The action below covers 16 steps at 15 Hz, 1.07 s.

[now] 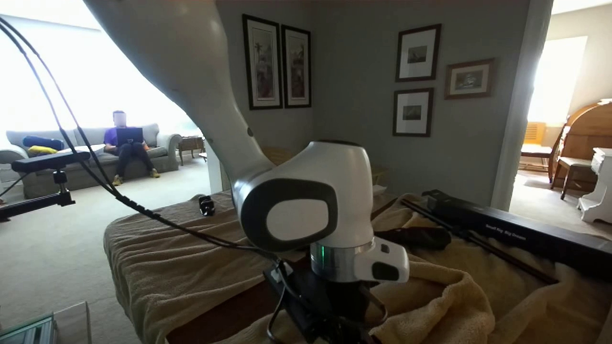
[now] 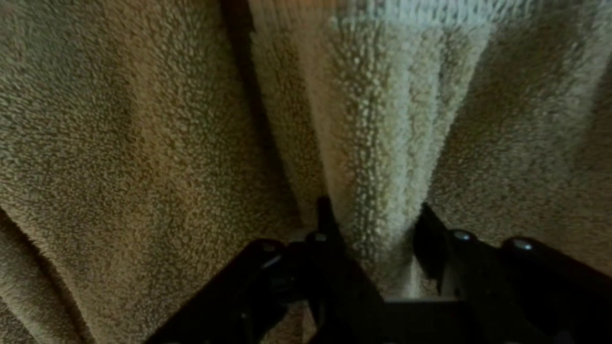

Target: Fold the towel on the right

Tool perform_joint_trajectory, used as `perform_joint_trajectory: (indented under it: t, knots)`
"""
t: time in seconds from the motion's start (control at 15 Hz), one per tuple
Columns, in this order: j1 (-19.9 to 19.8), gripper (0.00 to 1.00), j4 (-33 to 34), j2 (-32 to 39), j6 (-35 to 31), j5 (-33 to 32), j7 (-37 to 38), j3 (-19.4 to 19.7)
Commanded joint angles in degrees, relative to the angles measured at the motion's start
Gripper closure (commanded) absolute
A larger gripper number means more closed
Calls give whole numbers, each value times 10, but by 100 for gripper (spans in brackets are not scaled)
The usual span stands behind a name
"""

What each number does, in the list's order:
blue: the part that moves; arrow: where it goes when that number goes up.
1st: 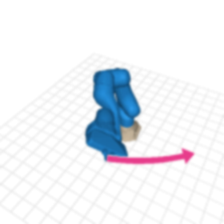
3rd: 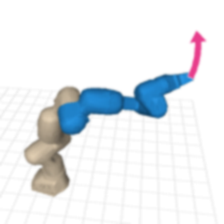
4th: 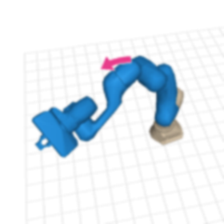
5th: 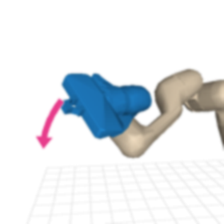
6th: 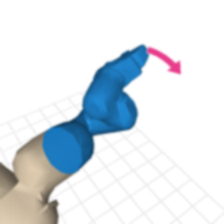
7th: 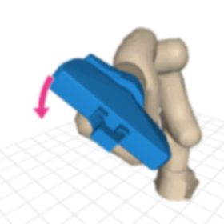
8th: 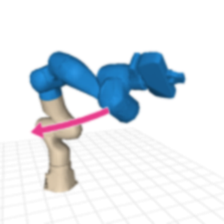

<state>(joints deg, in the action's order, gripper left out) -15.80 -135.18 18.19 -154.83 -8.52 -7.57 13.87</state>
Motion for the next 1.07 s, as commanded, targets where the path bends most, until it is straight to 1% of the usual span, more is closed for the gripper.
perform_joint_trajectory:
  t: [0.0,0.07,0.13,0.27,0.33,0.6,0.8,1.0]
  knots:
    - [-1,89,-23,-79,82,15,-16,-1]
    - [-2,95,-25,-98,106,15,-17,0]
    - [-1,100,-26,-114,126,14,-15,2]
    - [-3,100,-26,-145,135,19,-23,3]
    - [-3,97,-22,-156,133,22,-24,4]
    - [-2,97,-1,-191,111,29,-20,10]
    - [2,98,34,-203,87,36,-14,12]
    - [7,98,85,-192,40,39,-21,10]
